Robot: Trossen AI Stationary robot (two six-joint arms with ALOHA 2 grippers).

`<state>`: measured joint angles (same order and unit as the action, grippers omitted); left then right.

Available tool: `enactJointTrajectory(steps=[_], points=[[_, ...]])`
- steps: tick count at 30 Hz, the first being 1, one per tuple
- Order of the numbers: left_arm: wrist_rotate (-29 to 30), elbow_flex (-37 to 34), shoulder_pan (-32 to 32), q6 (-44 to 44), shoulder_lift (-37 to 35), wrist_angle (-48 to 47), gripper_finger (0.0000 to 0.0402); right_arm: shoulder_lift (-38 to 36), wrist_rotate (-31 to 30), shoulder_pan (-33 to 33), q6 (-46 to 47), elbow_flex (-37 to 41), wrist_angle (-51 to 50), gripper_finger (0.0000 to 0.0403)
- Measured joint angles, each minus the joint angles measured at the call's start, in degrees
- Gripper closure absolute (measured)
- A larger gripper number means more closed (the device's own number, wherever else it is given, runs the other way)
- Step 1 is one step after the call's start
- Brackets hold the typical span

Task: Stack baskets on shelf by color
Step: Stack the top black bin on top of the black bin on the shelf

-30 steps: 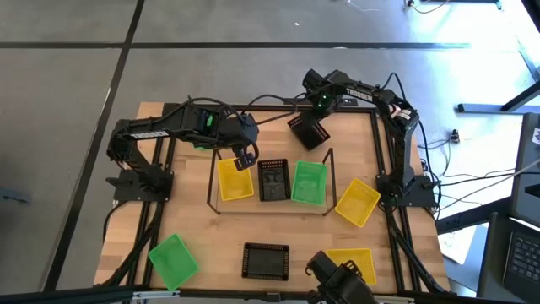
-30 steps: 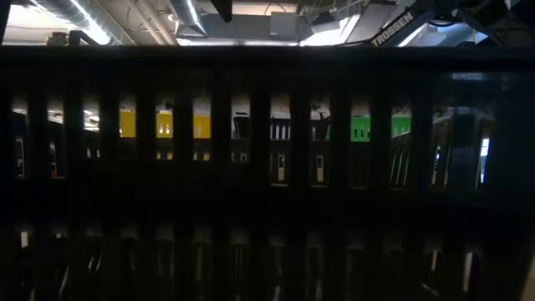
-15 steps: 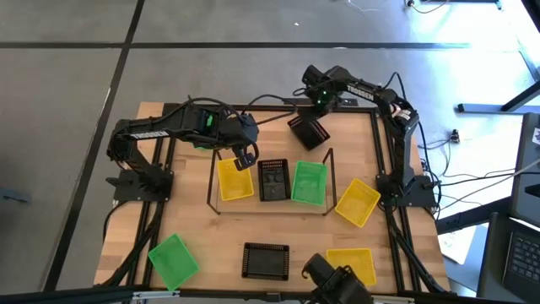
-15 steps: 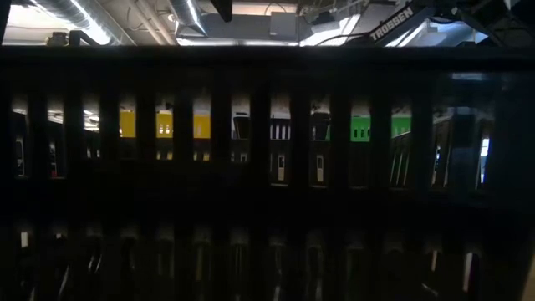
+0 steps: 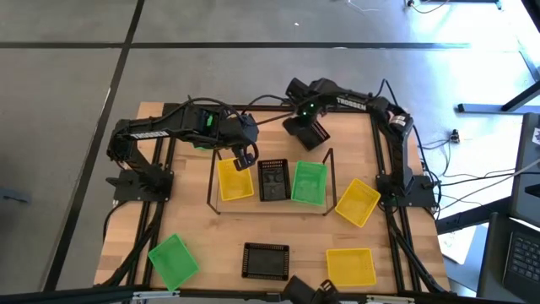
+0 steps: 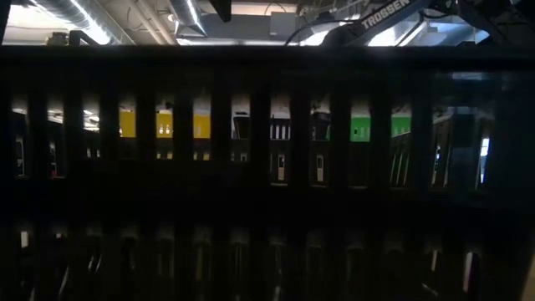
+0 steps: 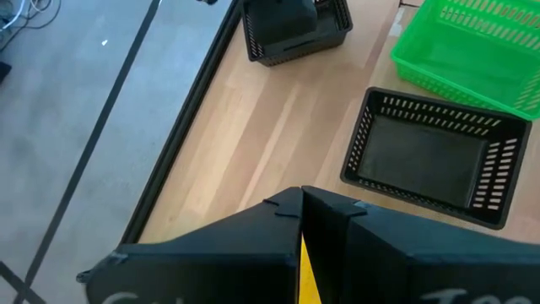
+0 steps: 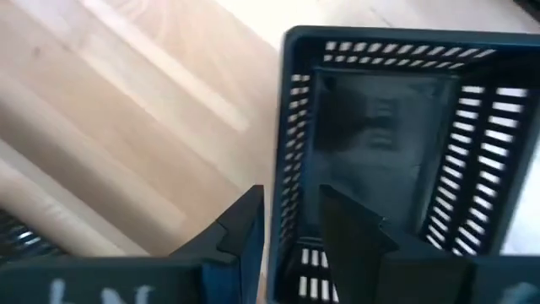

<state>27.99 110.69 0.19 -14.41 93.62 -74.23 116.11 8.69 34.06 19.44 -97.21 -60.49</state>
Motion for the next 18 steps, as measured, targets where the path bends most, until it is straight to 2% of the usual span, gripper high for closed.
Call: enactJointTrajectory(steps=[18], points=[[-0.63,0.00,0.00,0.02,0.02,-0.33,0.0401,4.10,-0.81,-1.20,-0.14,0.09,1.52,0.0292]])
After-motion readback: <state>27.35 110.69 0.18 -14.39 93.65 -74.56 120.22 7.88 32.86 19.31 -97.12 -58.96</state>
